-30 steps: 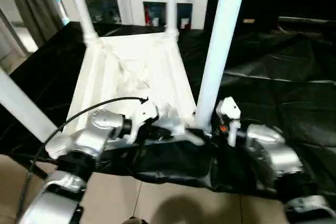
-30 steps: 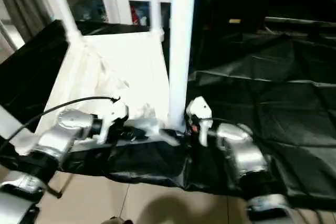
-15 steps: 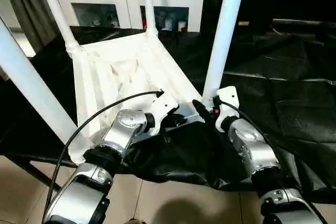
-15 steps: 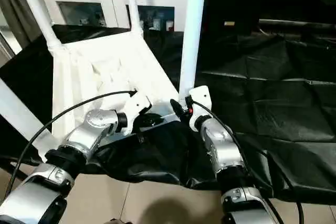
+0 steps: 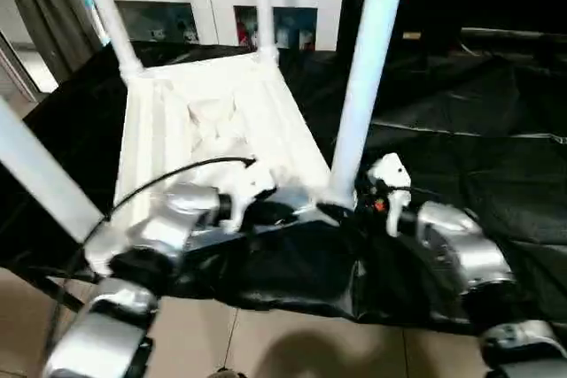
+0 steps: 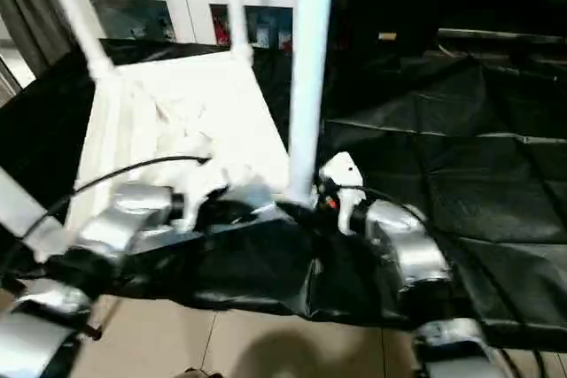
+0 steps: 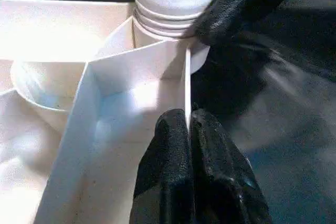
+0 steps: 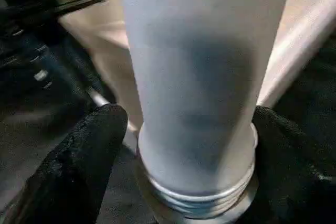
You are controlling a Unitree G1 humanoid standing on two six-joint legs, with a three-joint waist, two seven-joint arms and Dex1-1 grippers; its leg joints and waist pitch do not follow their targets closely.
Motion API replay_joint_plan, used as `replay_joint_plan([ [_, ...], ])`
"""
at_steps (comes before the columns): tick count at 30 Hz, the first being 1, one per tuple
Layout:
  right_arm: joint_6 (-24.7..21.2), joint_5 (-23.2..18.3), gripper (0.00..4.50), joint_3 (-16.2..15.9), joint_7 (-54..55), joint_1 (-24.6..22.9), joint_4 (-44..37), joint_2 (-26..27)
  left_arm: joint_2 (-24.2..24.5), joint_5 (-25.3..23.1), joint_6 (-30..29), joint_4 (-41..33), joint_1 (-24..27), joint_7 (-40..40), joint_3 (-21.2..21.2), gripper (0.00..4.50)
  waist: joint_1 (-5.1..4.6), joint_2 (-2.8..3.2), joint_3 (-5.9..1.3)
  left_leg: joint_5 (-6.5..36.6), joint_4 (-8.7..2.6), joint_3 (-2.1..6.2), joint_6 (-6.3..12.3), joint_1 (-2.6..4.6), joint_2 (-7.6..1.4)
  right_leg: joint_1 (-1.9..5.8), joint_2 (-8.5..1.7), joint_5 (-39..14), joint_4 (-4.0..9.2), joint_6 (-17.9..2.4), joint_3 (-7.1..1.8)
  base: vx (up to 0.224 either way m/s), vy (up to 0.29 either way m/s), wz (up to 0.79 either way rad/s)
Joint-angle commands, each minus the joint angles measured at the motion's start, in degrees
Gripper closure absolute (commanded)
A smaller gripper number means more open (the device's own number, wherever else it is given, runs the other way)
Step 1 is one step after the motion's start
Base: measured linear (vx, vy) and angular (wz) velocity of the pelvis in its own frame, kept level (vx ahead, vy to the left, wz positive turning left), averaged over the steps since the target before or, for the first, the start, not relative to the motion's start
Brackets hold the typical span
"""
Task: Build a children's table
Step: Rotate leg to tighten
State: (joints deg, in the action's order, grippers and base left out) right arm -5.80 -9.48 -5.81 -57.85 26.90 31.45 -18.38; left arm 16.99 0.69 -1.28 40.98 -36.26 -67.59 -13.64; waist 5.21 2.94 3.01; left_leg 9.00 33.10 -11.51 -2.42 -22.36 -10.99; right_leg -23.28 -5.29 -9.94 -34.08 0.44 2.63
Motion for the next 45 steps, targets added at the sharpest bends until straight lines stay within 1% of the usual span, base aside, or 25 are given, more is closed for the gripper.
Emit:
replay_joint_plan([
  [1, -0.53, -0.68, 0.65, -1.78, -3.24, -0.44, -1.59, -0.03, -0.08, 1.93, 0.11, -2.16, 0.12, -3.13, -0.43, 4.5, 0.25, -1.04, -4.38, 9.92, -3.03, 0.76, 5.49, 1.04, -2.09, 2.6, -2.64, -5.99, 2.91, -15.52, -1.44, 0.0, 0.0, 0.0],
  [3, -0.37, -0.89, 0.65, -2.06, -7.12, -0.59, -1.84, -2.27, 2.35, 2.83, -1.04, -3.42, 0.79, -7.59, -0.53, 4.5, 0.39, -1.05, -4.42, 9.89, -2.93, 0.76, 5.82, 1.02, -2.11, 2.66, -2.72, -5.6, 2.75, -15.89, -1.42, 0.0, 0.0, 0.0],
  [4, -0.37, -0.89, 0.81, -2.06, -7.12, -0.59, -1.84, -2.27, 2.35, 2.83, -1.04, -3.42, 0.79, -7.59, -0.53, 4.5, 0.42, -0.99, -4.37, 9.75, -2.91, 0.7, 5.97, 1.07, -2.16, 2.51, -2.69, -5.49, 2.77, -16.0, -1.46, 0.0, 0.0, 0.0],
  [6, -0.62, -1.46, 0.97, -2.11, -8.44, -0.43, -1.79, -2.86, 3.19, 3.69, -1.91, -4.23, 1.14, -9.56, -0.39, 4.5, 0.66, -0.86, -4.23, 11.31, -3.04, 0.71, 5.25, 1.26, -2.23, 2.41, -2.8, -8.09, 3.04, -15.87, -1.49, 0.0, 0.0, 0.0],
  [11, -1.48, -2.35, 1.44, -2.27, -9.8, -0.62, -2.57, -2.56, 3.77, 4.43, -2.75, -5.75, 1.84, -10.97, -0.35, 4.5, 0.62, -0.95, -4.05, 13.7, -3.35, 0.84, 3.56, 1.3, -2.29, 2.37, -2.8, -11.25, 3.27, -14.98, -1.55, 0.0, 0.0, 0.0],
  [16, -1.99, -2.48, 1.69, -2.63, -10.24, -1.8, -3.62, -2.19, 3.32, 4.48, -2.61, -5.9, 1.95, -9.96, -0.02, 4.5, 0.7, -0.98, -4.14, 12.9, -3.27, 0.83, 3.47, 1.26, -2.24, 2.36, -2.82, -10.23, 3.17, -14.76, -1.61, 0.0, 0.0, 0.0],
  [18, -1.49, -1.58, 1.73, -2.37, -6.72, -2.89, -3.66, -1.08, 1.67, 3.88, -1.8, -4.81, 1.4, -5.74, 0.98, 4.5, 0.76, -1.0, -4.08, 12.37, -3.24, 0.83, 3.62, 1.15, -2.21, 2.34, -2.84, -9.47, 3.17, -14.72, -1.63, 0.0, 0.0, 0.0],
  [20, -1.07, -1.1, 1.74, -2.19, -5.2, -2.98, -3.31, -0.68, 1.15, 3.54, -1.59, -4.33, 1.14, -4.22, 1.25, 4.5, 0.65, -1.08, -3.98, 13.34, -3.33, 0.87, 3.17, 1.17, -2.12, 2.34, -2.88, -11.66, 3.4, -14.28, -1.57, 0.0, 0.0, 0.0],
  [22, -0.52, 1.3, 1.74, -0.79, 4.15, -2.11, 0.3, 1.87, -1.27, 1.75, -0.05, -1.13, -0.48, 3.27, 2.14, 4.5, 0.43, -1.02, -3.83, 14.43, -3.45, 0.88, 2.65, 1.21, -2.08, 2.17, -2.83, -13.54, 3.64, -13.78, -1.62, 0.0, 0.0, 0.0],
  [24, -0.56, 2.9, 1.75, 0.46, 12.16, -1.37, 3.34, 4.36, -3.56, 0.17, 0.84, 2.11, -2.13, 9.73, 2.64, 4.5, -0.19, -0.93, -3.62, 17.45, -3.69, 1.12, 0.51, 1.48, -1.77, 1.9, -3.06, -19.7, 4.38, -11.93, -1.67, 0.0, 0.0, 0.0],
  [26, -1.2, 3.36, 1.75, 1.42, 17.64, -1.2, 4.39, 6.63, -5.76, -0.63, 1.08, 4.31, -3.43, 14.73, 3.07, 4.5, -0.53, -0.91, -3.4, 19.45, -3.87, 1.3, -0.29, 1.66, -1.73, 1.81, -3.01, -23.25, 4.81, -10.56, -1.66, 0.0, 0.0, 0.0],
  [27, -1.2, 3.36, 1.75, 1.42, 17.64, -1.2, 4.39, 6.63, -5.76, -0.63, 1.08, 4.31, -3.43, 14.73, 3.07, 4.5, -0.58, -1.06, -3.34, 19.92, -3.96, 1.29, -0.31, 1.72, -1.69, 1.83, -2.94, -24.11, 5.04, -10.05, -1.63, 0.0, 0.0, 0.0],
  [29, -1.77, 4.46, 1.75, 2.53, 27.44, -1.08, 5.24, 11.14, -9.7, -1.43, 1.16, 5.95, -4.83, 20.98, 3.09, 4.5, -0.63, -0.79, -3.21, 21.15, -4.17, 1.42, -0.51, 1.91, -1.75, 1.63, -3.02, -26.0, 5.38, -9.11, -1.69, 0.0, 0.0, 0.0],
  [30, -1.74, 4.8, 1.75, 2.68, 30.03, -0.95, 5.65, 12.44, -10.67, -2.09, 1.41, 6.31, -5.15, 22.74, 2.68, 4.5, -0.77, -0.87, -3.21, 21.97, -4.25, 1.47, -0.95, 2.02, -1.64, 1.5, -2.99, -27.23, 5.62, -8.51, -1.65, 0.0, 0.0, 0.0],
  [31, -1.66, 5.14, 1.75, 2.68, 31.87, -0.84, 5.93, 13.42, -11.35, -2.55, 1.64, 6.41, -5.26, 23.52, 2.17, 4.5, -0.79, -0.69, -3.26, 22.15, -4.27, 1.57, -1.14, 2.09, -1.63, 1.51, -3.03, -27.56, 5.6, -8.3, -1.64, 0.0, 0.0, 0.0],
  [33, -1.22, 5.67, 1.75, 2.33, 33.08, -0.79, 6.04, 14.34, -12.09, -2.66, 1.74, 6.23, -5.16, 23.42, 1.63, 4.5, -0.76, -0.81, -3.34, 22.41, -4.31, 1.55, -0.74, 2.09, -1.62, 1.49, -2.95, -26.8, 5.76, -7.96, -1.7, 0.0, 0.0, 0.0],
  [34, -0.22, 6.31, 1.75, 1.2, 32.3, -0.77, 5.87, 14.67, -12.63, -2.37, 1.65, 5.94, -5.02, 23.01, 1.55, 4.5, -0.76, -0.81, -3.34, 22.41, -4.31, 1.55, -0.74, 2.09, -1.62, 1.49, -2.95, -26.8, 5.76, -7.96, -1.7, 0.0, 0.0, 0.0],
  [36, 1.55, 7.02, 1.75, 0.16, 30.77, -0.76, 5.7, 14.62, -12.67, -2.6, 2.03, 6.02, -5.01, 22.16, 1.14, 4.5, -0.7, -0.66, -3.38, 22.28, -4.37, 1.56, -0.29, 1.8, -1.6, 1.59, -2.96, -25.74, 5.73, -7.94, -1.72, 0.0, 0.0, 0.0],
  [37, 2.09, 6.95, 1.4, 0.15, 30.35, -0.7, 5.85, 14.75, -12.74, -2.78, 2.49, 6.57, -5.19, 22.04, 1.08, 4.5, -0.68, -0.67, -3.44, 22.06, -4.36, 1.52, -0.11, 1.82, -1.63, 1.57, -2.94, -24.75, 5.64, -8.21, -1.76, 0.0, 0.0, 0.0],
  [39, 1.42, 4.47, 1.06, 1.25, 27.19, -0.59, 5.33, 14.3, -12.12, -2.77, 3.11, 6.53, -4.93, 19.85, 0.86, 4.5, -0.7, -0.64, -3.41, 21.78, -4.38, 1.49, 0.34, 1.71, -1.62, 1.7, -2.86, -23.46, 5.49, -8.73, -1.77, 0.0, 0.0, 0.0],
  [40, 1.42, 4.47, 1.03, 1.25, 27.19, -0.59, 5.33, 14.3, -12.12, -2.77, 3.11, 6.53, -4.93, 19.85, 0.86, 4.5, -0.7, -0.64, -3.41, 21.78, -4.38, 1.49, 0.34, 1.71, -1.62, 1.7, -2.86, -23.46, 5.49, -8.73, -1.77, 0.0, 0.0, 0.0],
  [42, 1.31, 4.07, 0.84, 0.03, 21.69, -0.37, 3.93, 11.45, -10.18, -2.16, 3.05, 4.56, -3.57, 14.01, 0.11, 4.5, -0.6, -0.67, -3.47, 21.16, -4.33, 1.43, 0.8, 1.62, -1.66, 1.9, -2.87, -21.8, 5.33, -9.35, -1.77, 0.0, 0.0, 0.0],
  [43, 1.28, 3.84, 0.71, -0.46, 19.38, -0.36, 3.3, 10.32, -9.61, -2.08, 3.07, 4.1, -3.24, 12.64, -0.13, 4.5, -0.5, -0.61, -3.6, 20.3, -4.27, 1.39, 1.09, 1.52, -1.74, 2.05, -2.86, -20.27, 5.09, -9.82, -1.77, 0.0, 0.0, 0.0],
  [44, 1.25, 3.67, 0.71, -0.74, 18.08, -0.38, 2.9, 9.69, -9.0, -2.0, 3.09, 3.67, -2.92, 11.42, -0.33, 4.5, -0.38, -0.86, -3.58, 19.38, -4.2, 1.32, 1.53, 1.41, -1.79, 2.19, -2.8, -18.73, 4.88, -10.32, -1.76, 0.0, 0.0, 0.0],
  [45, 1.01, 3.11, 0.71, -1.08, 15.14, -0.54, 1.95, 8.45, -7.9, -1.68, 3.14, 2.97, -2.42, 9.3, -0.59, 4.5, -0.3, -0.77, -3.67, 18.15, -4.13, 1.3, 2.01, 1.22, -1.86, 2.41, -2.9, -16.91, 4.61, -10.96, -1.76, 0.0, 0.0, 0.0],
])
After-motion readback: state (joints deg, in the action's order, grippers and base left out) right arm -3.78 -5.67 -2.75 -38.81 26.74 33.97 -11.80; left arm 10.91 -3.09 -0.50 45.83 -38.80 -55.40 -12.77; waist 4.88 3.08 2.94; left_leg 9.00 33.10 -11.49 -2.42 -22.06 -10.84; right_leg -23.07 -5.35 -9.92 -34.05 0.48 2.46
